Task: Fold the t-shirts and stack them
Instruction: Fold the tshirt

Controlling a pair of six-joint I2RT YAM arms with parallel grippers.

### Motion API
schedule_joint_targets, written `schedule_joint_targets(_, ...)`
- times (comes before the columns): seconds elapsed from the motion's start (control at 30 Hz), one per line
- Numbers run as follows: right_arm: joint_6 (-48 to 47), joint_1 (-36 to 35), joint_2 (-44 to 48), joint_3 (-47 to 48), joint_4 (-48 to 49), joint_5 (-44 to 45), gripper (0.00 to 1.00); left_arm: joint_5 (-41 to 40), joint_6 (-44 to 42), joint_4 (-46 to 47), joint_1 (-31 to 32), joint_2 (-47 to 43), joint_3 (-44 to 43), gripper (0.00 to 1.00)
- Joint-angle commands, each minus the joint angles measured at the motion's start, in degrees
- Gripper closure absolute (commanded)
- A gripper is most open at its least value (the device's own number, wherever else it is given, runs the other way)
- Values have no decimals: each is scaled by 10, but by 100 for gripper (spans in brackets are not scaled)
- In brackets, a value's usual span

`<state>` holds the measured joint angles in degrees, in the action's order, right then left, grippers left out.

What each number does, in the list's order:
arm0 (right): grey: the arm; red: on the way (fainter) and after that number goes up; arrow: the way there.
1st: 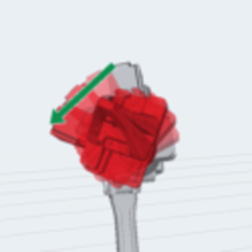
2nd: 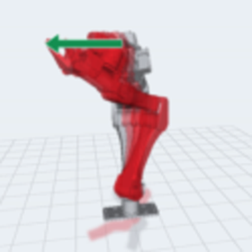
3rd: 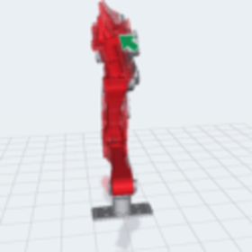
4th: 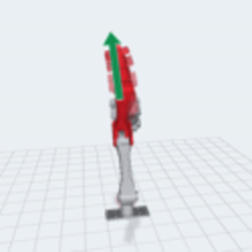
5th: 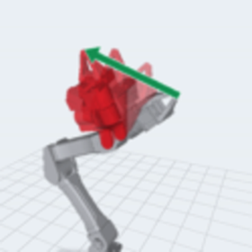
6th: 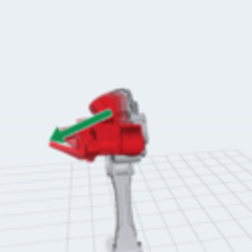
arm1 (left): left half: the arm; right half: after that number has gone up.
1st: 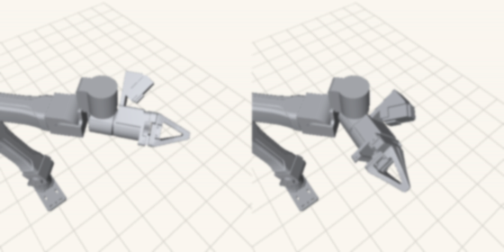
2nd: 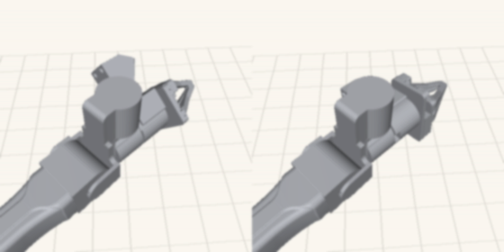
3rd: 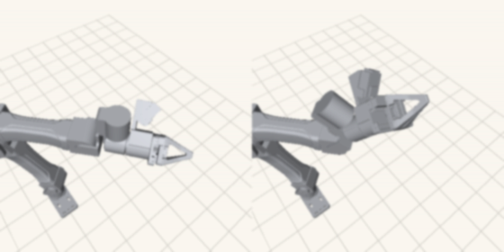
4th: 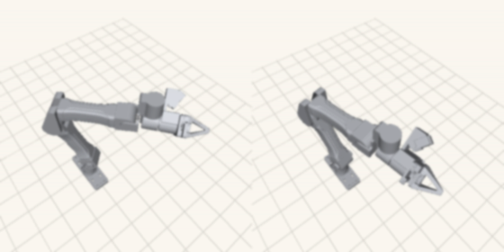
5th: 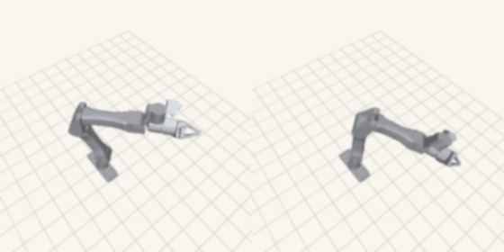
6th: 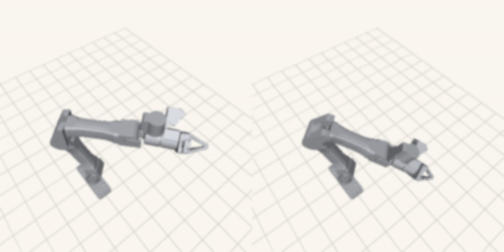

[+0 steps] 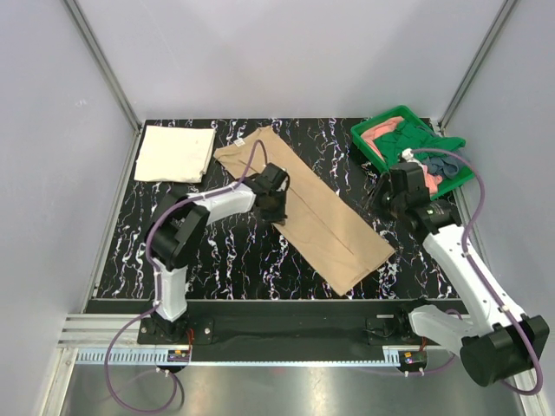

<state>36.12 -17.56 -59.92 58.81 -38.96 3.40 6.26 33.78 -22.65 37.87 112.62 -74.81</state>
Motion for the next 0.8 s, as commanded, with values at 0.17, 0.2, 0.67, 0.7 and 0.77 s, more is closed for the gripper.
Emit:
schedule_joint_targets(0.17, -2, 1, -80, -31, 86, -32, 66, -138, -45, -56, -52, -86, -56, 99)
schedule_joint_targets(0.2, -4, 1, -91, -30, 89, -32, 66, -128, -42, -57, -80, -79, -68, 100)
schedule_joint_targets(0.67, -26, 1, -200, -18, 138, -38, 67, -49, -42, -91, -198, 171, -299, 100)
schedule_joint_targets(0.7, -28, 1, -204, -15, 139, -38, 67, -46, -42, -92, -201, 183, -326, 100)
schedule_joint_targets(0.77, -30, 1, -211, -7, 144, -37, 67, -42, -41, -94, -206, 218, -363, 99)
